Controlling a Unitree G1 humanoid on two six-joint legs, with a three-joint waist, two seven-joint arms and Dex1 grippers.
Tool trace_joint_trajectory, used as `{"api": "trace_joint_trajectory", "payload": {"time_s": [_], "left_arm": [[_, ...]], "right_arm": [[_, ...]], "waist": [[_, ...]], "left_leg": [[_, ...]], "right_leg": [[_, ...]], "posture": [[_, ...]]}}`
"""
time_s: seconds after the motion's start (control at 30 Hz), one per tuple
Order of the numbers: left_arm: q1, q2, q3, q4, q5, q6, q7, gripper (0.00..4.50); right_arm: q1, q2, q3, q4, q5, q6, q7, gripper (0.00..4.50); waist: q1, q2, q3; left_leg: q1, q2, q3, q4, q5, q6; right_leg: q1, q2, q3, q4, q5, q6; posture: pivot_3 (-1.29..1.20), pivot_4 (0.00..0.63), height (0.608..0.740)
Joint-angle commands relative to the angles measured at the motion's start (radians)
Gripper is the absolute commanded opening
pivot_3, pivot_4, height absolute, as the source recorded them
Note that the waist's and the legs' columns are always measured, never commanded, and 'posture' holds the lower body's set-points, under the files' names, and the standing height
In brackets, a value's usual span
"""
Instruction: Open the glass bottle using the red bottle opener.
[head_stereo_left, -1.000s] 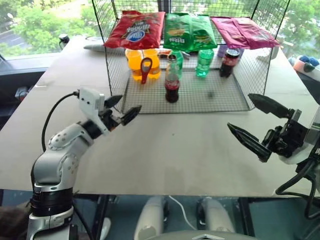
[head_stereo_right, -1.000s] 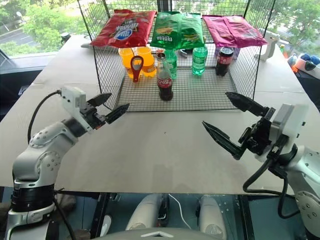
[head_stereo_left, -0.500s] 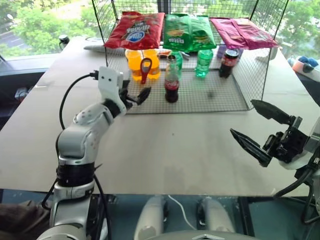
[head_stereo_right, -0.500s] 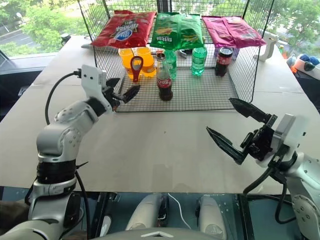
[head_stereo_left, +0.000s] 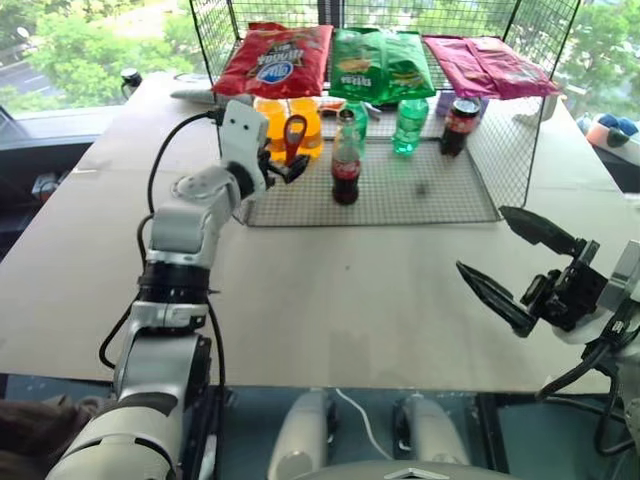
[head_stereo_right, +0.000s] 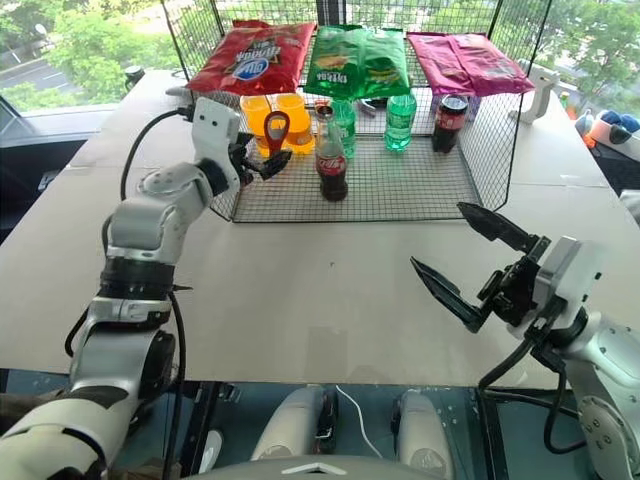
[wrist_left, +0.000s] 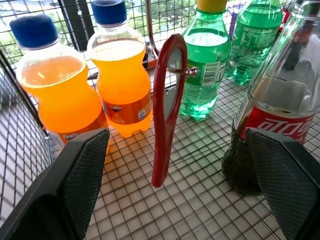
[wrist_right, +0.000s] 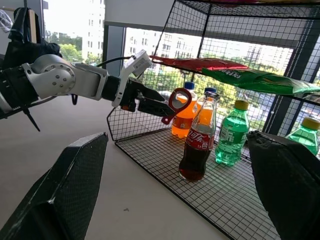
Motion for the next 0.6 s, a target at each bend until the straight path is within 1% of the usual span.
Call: {"api": "trace_joint_trajectory", "payload": {"time_s": [0.03,0.07,0.1,0.13,0.37,0.43,0.47,0.53,0.57,0.6], "left_arm": [[-0.057,-0.002,0.011,0.046,0.029,-0.062,-0.009,3.97],[-0.064,-0.002,0.012,0.058,0.034,-0.071,-0.013,3.71],[-0.069,-0.001,0.009,0.069,0.043,-0.081,-0.017,3.34],[-0.073,-0.001,0.009,0.078,0.049,-0.089,-0.020,2.83],[-0.092,-0.007,0.019,0.120,0.065,-0.116,-0.034,2.83],[-0.097,-0.010,0.022,0.133,0.064,-0.126,-0.037,2.33],[-0.100,-0.011,0.022,0.140,0.064,-0.131,-0.039,2.00],[-0.105,-0.015,0.024,0.154,0.064,-0.147,-0.046,1.25],[-0.108,-0.017,0.024,0.163,0.064,-0.156,-0.049,0.75],[-0.110,-0.018,0.024,0.171,0.065,-0.163,-0.052,0.47]], "right_arm": [[-0.016,-0.008,-0.012,-0.040,0.002,-0.005,-0.024,4.50],[-0.016,-0.008,-0.010,-0.043,0.001,-0.003,-0.029,4.50],[-0.016,-0.008,-0.008,-0.046,0.000,-0.002,-0.034,4.50],[-0.015,-0.008,-0.005,-0.050,-0.001,0.000,-0.039,4.50],[-0.019,-0.010,0.008,-0.061,-0.006,0.009,-0.063,4.50],[-0.022,-0.011,0.011,-0.063,-0.006,0.013,-0.067,4.50],[-0.024,-0.012,0.011,-0.062,-0.006,0.015,-0.069,4.50],[-0.028,-0.014,0.010,-0.060,-0.003,0.018,-0.072,4.50],[-0.030,-0.015,0.011,-0.060,-0.003,0.020,-0.074,4.50],[-0.032,-0.016,0.011,-0.060,-0.003,0.021,-0.075,4.50]], "waist": [[0.000,0.000,0.000],[-0.001,0.000,0.000],[-0.001,0.000,0.000],[-0.001,0.000,0.000],[0.000,-0.001,0.000],[0.000,-0.001,0.000],[0.000,-0.001,0.000],[0.000,-0.001,0.000],[0.000,-0.001,0.000],[0.000,-0.001,0.000]], "left_leg": [[0.000,0.000,0.000,0.000,0.000,0.000],[0.000,0.000,0.000,0.000,0.000,0.000],[0.000,0.000,0.000,0.000,0.000,0.000],[0.000,0.000,0.000,0.000,0.000,0.000],[0.000,0.000,0.000,0.000,0.000,0.000],[0.000,0.000,0.000,0.001,0.000,0.000],[0.000,0.000,0.000,0.001,0.000,0.000],[0.000,0.000,0.000,0.001,0.000,0.000],[0.000,0.000,0.000,0.001,0.000,0.000],[0.000,0.000,0.000,0.001,0.000,0.000]], "right_leg": [[0.000,0.000,0.000,0.000,0.000,0.000],[0.000,0.000,0.000,0.000,0.000,0.000],[0.000,0.000,0.000,0.000,0.000,0.000],[0.000,0.000,0.000,0.000,0.000,0.000],[0.000,0.000,0.000,0.000,0.000,0.000],[0.000,0.000,0.000,0.000,0.000,0.000],[0.000,0.000,0.000,0.000,0.000,0.000],[0.000,0.000,0.000,0.000,0.000,0.000],[0.000,0.000,0.000,0.000,0.000,0.000],[0.000,0.000,0.000,0.000,0.000,0.000]], "posture": [[0.00,0.150,0.740],[0.00,0.150,0.740],[0.00,0.150,0.740],[0.00,0.150,0.740],[0.00,0.150,0.740],[0.00,0.150,0.740],[0.00,0.150,0.740],[0.00,0.150,0.740],[0.00,0.150,0.740],[0.00,0.150,0.740]]}}
